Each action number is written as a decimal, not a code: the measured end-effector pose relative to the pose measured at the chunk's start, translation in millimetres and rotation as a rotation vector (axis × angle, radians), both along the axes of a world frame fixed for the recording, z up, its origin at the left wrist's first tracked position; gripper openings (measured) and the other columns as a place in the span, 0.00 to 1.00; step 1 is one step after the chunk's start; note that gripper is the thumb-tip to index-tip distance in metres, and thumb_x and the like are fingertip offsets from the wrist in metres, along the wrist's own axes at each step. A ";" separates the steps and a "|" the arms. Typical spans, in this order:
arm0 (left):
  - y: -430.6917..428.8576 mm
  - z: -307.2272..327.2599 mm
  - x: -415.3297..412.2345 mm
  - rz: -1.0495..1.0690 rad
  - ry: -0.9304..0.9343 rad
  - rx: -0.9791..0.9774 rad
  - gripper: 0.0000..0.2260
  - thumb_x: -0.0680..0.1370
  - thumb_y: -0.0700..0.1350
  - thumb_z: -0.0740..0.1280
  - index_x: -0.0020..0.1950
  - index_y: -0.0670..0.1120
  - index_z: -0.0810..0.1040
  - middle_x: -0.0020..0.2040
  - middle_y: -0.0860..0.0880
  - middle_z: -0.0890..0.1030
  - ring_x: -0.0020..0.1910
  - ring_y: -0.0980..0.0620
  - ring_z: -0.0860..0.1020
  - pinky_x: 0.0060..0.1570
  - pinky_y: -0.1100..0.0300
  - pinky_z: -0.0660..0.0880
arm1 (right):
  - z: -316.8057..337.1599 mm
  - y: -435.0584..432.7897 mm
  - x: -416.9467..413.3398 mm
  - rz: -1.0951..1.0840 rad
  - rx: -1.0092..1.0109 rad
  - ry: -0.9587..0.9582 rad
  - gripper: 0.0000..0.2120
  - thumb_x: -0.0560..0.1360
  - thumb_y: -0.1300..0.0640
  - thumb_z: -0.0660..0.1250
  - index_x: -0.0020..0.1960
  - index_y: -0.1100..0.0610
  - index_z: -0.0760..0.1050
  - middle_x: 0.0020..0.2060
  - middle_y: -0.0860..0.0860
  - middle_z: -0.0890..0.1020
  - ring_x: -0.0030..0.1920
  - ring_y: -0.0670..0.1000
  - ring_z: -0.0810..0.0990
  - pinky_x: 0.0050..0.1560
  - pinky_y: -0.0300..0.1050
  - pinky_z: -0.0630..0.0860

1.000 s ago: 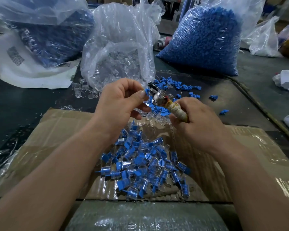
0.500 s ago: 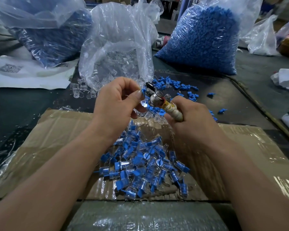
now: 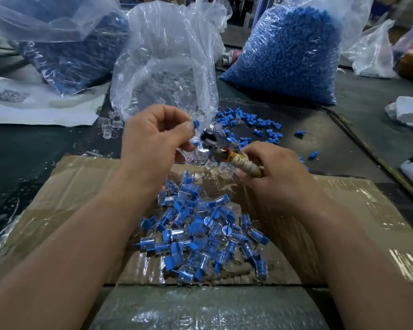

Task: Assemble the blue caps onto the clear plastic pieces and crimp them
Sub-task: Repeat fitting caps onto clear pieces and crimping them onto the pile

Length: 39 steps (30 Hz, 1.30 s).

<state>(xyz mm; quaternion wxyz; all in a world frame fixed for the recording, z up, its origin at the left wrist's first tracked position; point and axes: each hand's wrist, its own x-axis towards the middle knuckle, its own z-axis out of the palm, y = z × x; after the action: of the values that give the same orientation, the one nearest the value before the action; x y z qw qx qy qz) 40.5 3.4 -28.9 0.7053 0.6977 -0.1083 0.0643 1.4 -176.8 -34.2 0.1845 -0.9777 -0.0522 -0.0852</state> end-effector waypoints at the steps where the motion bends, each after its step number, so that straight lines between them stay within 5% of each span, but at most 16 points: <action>1: 2.7 1.7 1.3 0.004 0.019 -0.025 0.07 0.73 0.36 0.67 0.38 0.47 0.77 0.32 0.51 0.80 0.27 0.57 0.76 0.24 0.67 0.71 | 0.1 -1.8 -0.4 0.007 -0.021 0.015 0.09 0.72 0.53 0.68 0.51 0.51 0.73 0.41 0.44 0.72 0.43 0.46 0.69 0.40 0.41 0.63; 5: 11.0 8.4 3.7 -0.167 0.162 -0.004 0.02 0.66 0.43 0.71 0.35 0.45 0.80 0.26 0.52 0.78 0.23 0.57 0.70 0.21 0.69 0.66 | 1.7 -2.6 -2.0 0.030 -0.059 0.080 0.16 0.67 0.44 0.71 0.51 0.48 0.73 0.40 0.42 0.72 0.43 0.45 0.71 0.39 0.40 0.65; 11: 12.1 11.8 -1.4 -0.502 0.232 0.203 0.11 0.56 0.51 0.72 0.31 0.44 0.81 0.24 0.49 0.76 0.19 0.58 0.65 0.18 0.70 0.61 | 2.9 -5.2 1.1 -0.006 -0.108 0.185 0.25 0.61 0.39 0.73 0.54 0.45 0.71 0.45 0.42 0.73 0.47 0.45 0.72 0.46 0.43 0.69; 15: 9.3 2.8 4.7 -0.252 0.205 0.224 0.08 0.65 0.48 0.72 0.33 0.44 0.80 0.23 0.52 0.76 0.19 0.60 0.66 0.20 0.71 0.64 | 3.9 -7.4 1.1 -0.010 -0.085 0.249 0.26 0.59 0.39 0.74 0.54 0.42 0.69 0.46 0.40 0.72 0.48 0.44 0.70 0.45 0.42 0.66; 19: 10.6 -15.4 16.4 0.134 0.039 0.443 0.07 0.72 0.42 0.71 0.36 0.52 0.78 0.33 0.55 0.79 0.34 0.59 0.77 0.39 0.62 0.75 | 6.5 -6.2 -0.6 0.022 -0.065 0.291 0.33 0.56 0.37 0.74 0.58 0.45 0.69 0.48 0.40 0.70 0.49 0.44 0.69 0.47 0.41 0.65; 25: 10.1 -25.0 20.5 0.131 -0.001 0.647 0.09 0.72 0.40 0.71 0.47 0.54 0.79 0.45 0.54 0.77 0.41 0.61 0.74 0.38 0.68 0.70 | 10.9 -9.0 -4.4 0.038 -0.008 0.327 0.32 0.56 0.33 0.70 0.58 0.44 0.70 0.49 0.39 0.72 0.51 0.42 0.71 0.48 0.41 0.66; 28: 6.7 -26.9 20.1 0.075 0.023 0.790 0.09 0.72 0.42 0.71 0.50 0.52 0.81 0.50 0.51 0.78 0.46 0.54 0.76 0.47 0.60 0.72 | 13.7 -8.1 -6.1 0.007 0.074 0.239 0.29 0.54 0.28 0.61 0.49 0.44 0.74 0.45 0.40 0.75 0.47 0.41 0.73 0.43 0.38 0.68; 30: 5.1 -24.1 18.7 0.075 0.038 0.833 0.03 0.72 0.43 0.71 0.42 0.52 0.80 0.46 0.49 0.79 0.46 0.52 0.77 0.48 0.57 0.73 | 12.6 -6.8 -5.3 -0.026 0.113 0.119 0.19 0.62 0.32 0.63 0.43 0.45 0.76 0.41 0.39 0.76 0.43 0.39 0.73 0.41 0.33 0.67; 33: 5.1 -22.9 18.8 0.092 0.028 0.816 0.09 0.73 0.42 0.70 0.34 0.52 0.77 0.37 0.55 0.78 0.40 0.56 0.76 0.44 0.59 0.72 | 8.8 -6.8 -1.8 -0.093 0.158 -0.045 0.07 0.71 0.45 0.67 0.38 0.47 0.75 0.35 0.40 0.77 0.37 0.39 0.74 0.37 0.34 0.68; 36: 4.8 -22.9 18.8 0.073 0.020 0.793 0.03 0.73 0.42 0.70 0.43 0.51 0.78 0.41 0.54 0.77 0.44 0.53 0.76 0.46 0.59 0.70 | 2.9 -5.5 3.3 -0.132 0.169 -0.148 0.02 0.74 0.54 0.67 0.43 0.49 0.76 0.35 0.39 0.76 0.37 0.39 0.73 0.38 0.30 0.68; 39: 4.6 -25.5 18.6 -0.006 0.028 0.847 0.13 0.73 0.44 0.70 0.57 0.54 0.78 0.56 0.48 0.76 0.47 0.52 0.77 0.44 0.63 0.68 | -3.2 -2.5 11.3 -0.108 0.130 -0.136 0.10 0.75 0.55 0.65 0.57 0.53 0.77 0.50 0.46 0.79 0.49 0.43 0.75 0.53 0.34 0.67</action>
<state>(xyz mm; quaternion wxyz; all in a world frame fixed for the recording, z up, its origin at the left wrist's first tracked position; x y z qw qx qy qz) 59.1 7.9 -54.4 0.3577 0.9264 -0.1174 0.0028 12.7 -179.3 -37.4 0.2389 -0.9570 -0.0060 -0.1647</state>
